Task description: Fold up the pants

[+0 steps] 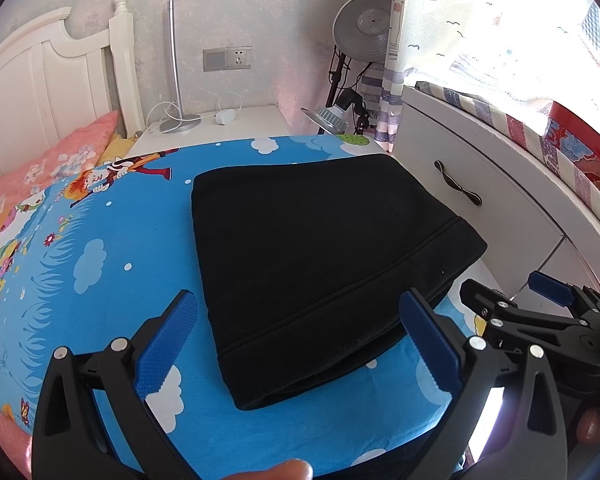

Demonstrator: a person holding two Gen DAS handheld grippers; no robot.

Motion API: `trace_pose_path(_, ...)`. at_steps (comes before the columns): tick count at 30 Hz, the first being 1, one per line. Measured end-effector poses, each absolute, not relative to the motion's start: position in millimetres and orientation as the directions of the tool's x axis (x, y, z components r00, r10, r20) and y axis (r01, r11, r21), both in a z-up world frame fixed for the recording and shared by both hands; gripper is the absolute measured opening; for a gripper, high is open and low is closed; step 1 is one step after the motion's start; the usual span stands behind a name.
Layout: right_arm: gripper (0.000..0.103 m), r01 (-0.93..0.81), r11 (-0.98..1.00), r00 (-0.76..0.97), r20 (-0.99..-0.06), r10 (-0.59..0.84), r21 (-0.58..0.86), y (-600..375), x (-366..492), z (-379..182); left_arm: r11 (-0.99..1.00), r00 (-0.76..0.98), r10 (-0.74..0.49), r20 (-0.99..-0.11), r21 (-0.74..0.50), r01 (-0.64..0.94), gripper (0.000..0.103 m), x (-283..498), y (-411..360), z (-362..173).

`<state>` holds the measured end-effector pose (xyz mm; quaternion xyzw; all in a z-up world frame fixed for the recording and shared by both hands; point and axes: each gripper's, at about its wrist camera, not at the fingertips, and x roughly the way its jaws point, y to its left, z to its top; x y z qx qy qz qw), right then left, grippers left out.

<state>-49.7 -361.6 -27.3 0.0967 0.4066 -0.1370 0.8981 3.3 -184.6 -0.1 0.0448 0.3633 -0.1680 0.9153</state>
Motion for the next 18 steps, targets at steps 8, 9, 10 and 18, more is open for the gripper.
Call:
trace_pose_path(8,0.096,0.325,0.944,0.631,-0.758,-0.167,0.063,-362,-49,-30,0.927,0.674,-0.316,-0.668,-0.066,0.37,0.101,2,-188,-2)
trace_pose_path(9,0.096,0.325,0.944,0.63,-0.758,-0.166,0.063,-362,-49,-31,0.924,0.676,-0.321,-0.664,-0.062,0.378,0.101,2,-191,-2)
trace_pose_path(10,0.096,0.328,0.943,0.629,-0.759,-0.168,0.063,-362,-50,-32,0.919,0.673,-0.327,-0.663,-0.057,0.39,0.101,2,-195,-3)
trace_pose_path(18,0.097,0.329,0.939,0.654,-0.74,-0.155,0.094,-360,-49,-34,0.96,0.668,-0.271,-0.693,-0.145,0.239,0.101,30,-117,-4)
